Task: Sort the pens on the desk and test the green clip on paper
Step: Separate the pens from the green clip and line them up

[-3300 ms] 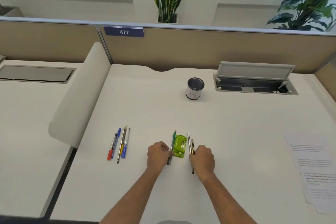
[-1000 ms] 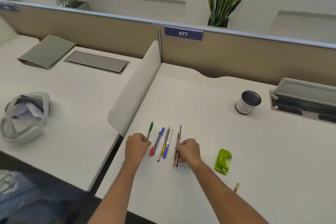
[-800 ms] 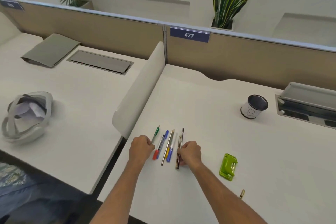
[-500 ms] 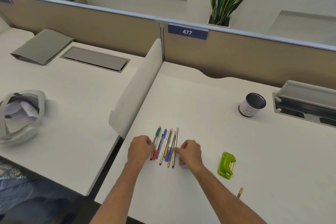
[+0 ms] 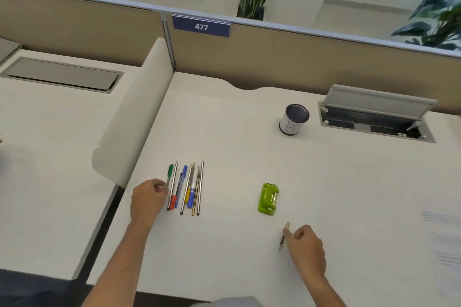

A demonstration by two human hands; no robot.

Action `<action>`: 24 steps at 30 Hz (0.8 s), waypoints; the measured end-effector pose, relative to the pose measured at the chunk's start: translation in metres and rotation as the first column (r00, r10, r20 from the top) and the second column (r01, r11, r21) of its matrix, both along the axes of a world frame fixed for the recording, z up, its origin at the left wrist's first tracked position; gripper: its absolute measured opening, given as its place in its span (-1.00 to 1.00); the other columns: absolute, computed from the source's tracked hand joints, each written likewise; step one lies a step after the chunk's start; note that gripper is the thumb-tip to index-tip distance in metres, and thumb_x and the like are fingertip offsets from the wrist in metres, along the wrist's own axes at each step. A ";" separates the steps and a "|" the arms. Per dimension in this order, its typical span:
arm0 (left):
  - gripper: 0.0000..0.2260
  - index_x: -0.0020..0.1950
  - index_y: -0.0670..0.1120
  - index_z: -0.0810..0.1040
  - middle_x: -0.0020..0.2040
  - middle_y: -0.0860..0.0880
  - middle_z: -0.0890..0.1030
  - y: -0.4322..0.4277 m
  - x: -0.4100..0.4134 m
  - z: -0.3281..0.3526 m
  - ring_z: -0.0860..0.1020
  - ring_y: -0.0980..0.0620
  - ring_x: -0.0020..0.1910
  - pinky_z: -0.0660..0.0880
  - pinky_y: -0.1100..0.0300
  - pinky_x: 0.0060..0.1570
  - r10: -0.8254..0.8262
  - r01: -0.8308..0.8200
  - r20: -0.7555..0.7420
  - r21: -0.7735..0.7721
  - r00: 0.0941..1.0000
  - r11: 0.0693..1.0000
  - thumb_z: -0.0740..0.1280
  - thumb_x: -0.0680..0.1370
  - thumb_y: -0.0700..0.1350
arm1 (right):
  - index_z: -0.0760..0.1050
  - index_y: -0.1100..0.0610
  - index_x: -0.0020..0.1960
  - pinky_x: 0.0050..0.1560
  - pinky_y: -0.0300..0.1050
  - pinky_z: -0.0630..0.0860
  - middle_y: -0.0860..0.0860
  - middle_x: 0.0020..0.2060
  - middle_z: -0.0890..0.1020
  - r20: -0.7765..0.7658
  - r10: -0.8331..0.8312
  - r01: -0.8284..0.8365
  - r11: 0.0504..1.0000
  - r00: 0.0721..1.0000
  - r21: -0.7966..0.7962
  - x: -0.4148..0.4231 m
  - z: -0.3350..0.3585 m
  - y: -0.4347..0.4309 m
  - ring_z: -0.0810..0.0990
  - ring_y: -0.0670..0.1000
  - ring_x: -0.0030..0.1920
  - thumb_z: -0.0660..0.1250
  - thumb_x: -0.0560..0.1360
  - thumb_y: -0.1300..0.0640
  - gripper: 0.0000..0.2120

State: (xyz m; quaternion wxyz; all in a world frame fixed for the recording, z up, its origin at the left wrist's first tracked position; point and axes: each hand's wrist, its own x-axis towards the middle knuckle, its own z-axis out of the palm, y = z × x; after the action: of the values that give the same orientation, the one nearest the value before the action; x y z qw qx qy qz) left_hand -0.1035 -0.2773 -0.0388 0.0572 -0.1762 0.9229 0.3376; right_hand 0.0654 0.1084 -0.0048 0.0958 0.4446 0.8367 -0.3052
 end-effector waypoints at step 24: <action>-0.85 0.16 -0.11 0.76 -0.06 -0.03 0.71 0.020 0.007 0.011 0.67 -0.01 -0.11 0.59 0.17 -0.11 0.002 -0.003 0.025 0.041 1.000 0.999 0.44 0.63 -0.15 | 0.65 0.26 -0.15 -0.33 0.10 0.77 0.16 -0.32 0.76 -0.160 0.400 -0.431 0.827 0.902 -0.361 -0.134 0.010 -0.148 0.79 0.14 -0.37 0.39 0.58 0.22 -0.84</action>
State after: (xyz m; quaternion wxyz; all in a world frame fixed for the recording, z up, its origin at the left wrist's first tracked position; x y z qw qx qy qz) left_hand -0.0968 -0.2569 -0.0279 0.0717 -0.1804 0.9147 0.3543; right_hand -0.0683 -0.0395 0.0051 0.2134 0.2118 0.8391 -0.4533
